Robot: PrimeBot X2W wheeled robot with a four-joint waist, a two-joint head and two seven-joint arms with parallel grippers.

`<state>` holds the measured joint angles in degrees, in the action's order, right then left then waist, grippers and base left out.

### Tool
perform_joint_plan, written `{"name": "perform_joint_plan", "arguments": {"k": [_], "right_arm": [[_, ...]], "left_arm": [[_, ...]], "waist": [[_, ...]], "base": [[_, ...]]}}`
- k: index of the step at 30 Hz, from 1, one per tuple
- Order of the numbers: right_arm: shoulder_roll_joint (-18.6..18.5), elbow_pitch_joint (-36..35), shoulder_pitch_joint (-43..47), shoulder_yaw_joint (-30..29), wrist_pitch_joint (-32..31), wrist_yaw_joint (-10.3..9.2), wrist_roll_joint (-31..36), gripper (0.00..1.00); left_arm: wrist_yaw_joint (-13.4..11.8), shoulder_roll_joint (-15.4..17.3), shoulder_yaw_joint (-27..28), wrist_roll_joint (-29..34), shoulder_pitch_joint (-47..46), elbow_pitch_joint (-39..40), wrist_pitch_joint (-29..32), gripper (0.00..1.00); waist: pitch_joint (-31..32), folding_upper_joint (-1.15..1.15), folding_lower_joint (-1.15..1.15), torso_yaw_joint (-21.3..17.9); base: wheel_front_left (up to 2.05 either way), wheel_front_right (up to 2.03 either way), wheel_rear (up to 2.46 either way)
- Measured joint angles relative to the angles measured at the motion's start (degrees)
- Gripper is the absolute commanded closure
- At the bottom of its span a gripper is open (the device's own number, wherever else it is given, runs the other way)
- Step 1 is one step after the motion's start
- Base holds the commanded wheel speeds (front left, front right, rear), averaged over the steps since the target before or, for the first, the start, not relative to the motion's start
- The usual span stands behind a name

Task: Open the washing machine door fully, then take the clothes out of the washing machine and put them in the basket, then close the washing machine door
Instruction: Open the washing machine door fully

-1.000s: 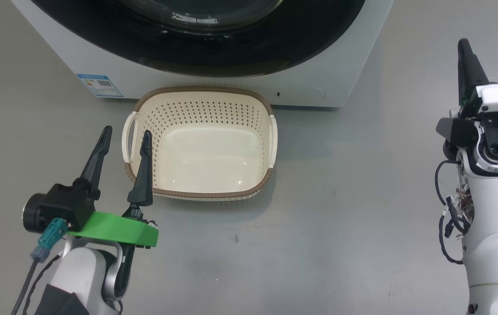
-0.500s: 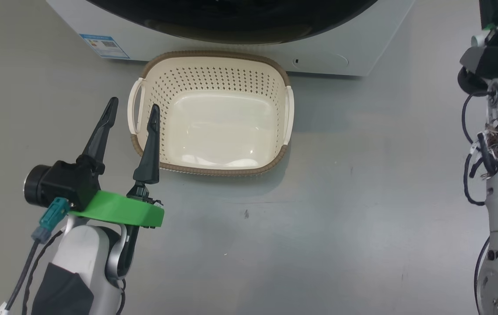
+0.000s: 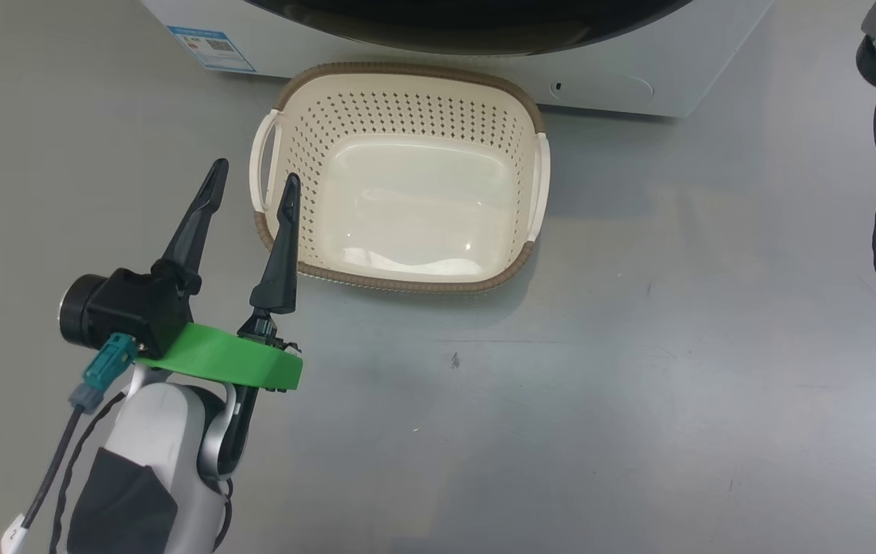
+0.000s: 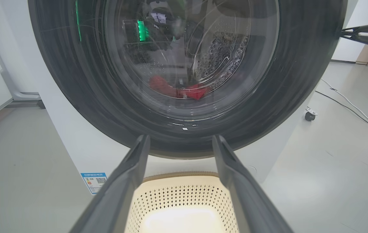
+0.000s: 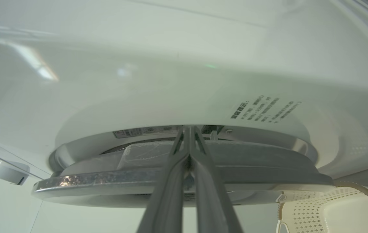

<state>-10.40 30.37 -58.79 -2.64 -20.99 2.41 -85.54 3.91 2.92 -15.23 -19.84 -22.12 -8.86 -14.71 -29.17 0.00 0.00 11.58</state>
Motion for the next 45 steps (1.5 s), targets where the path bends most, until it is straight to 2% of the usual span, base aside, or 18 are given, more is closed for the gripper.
{"name": "perform_joint_plan", "arguments": {"k": [6, 20, 31, 45], "right_arm": [[-0.9, 1.5, -3.5, 2.1, -2.4, -1.08, 1.2, 1.0], [-1.4, 5.1, -8.9, 3.8, -5.2, -2.02, 1.7, 1.0], [-2.1, 6.8, -10.4, 3.8, -8.7, -1.88, 0.8, 1.0], [-2.8, 8.3, -10.6, 3.8, -13.8, -0.24, -1.8, 1.0]], "left_arm": [[0.5, -0.2, -0.2, 0.0, -0.6, -0.4, 0.0, 0.0], [0.8, -0.7, -0.1, 0.0, -0.9, -0.9, 0.0, 0.0], [1.1, -1.0, 0.3, 0.2, -1.8, -1.2, 0.0, 0.0], [1.5, -1.1, 0.5, 0.3, -2.1, -1.8, 0.0, 0.0]], "waist": [[-0.7, 0.0, 0.0, 1.2], [-1.6, 0.0, 0.0, 2.4], [-2.4, 0.0, 0.0, 2.8], [-2.2, 0.0, 0.0, 2.2]], "base": [[0.0, 0.0, 0.0], [0.0, 0.0, 0.0], [0.0, 0.0, 0.0], [0.0, 0.0, 0.0]]}}
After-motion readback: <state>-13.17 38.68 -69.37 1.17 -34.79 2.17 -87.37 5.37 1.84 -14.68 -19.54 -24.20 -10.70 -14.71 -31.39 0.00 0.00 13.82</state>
